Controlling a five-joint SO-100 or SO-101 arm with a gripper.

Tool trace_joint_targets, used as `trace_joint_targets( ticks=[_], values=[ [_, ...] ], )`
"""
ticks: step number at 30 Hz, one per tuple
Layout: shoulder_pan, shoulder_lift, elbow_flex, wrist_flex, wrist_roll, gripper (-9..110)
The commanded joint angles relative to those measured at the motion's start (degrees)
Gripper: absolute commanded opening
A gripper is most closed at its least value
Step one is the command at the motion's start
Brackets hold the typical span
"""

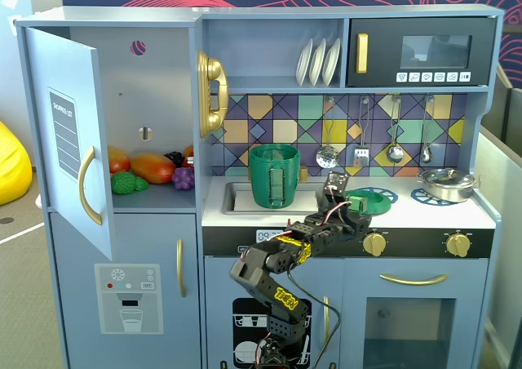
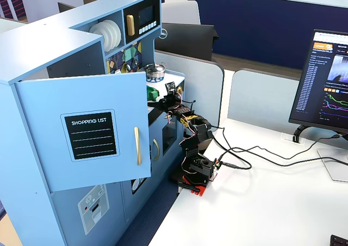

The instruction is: Pick up the lid from the counter and put it on the green recipient

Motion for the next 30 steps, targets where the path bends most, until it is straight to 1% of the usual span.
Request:
trace_joint_targets(
  ticks=[1,17,20,23,26,30],
  values=[
    [-0.44,-2.11,-6.59,-2.37,0.09,49],
    [-2.64,-14.33,-19.42,-2.81,0.0,43],
    [-3.08,-16.61,-21.88,-2.81,0.0,40],
    [-3.25,-18.37,-23.55,-2.81,-0.35,36],
    [-3.69,-19.69,-24.79,-2.72,-0.35,29],
    [-4.13,-20.3,-25.31,-1.67,-1.41,11]
  ],
)
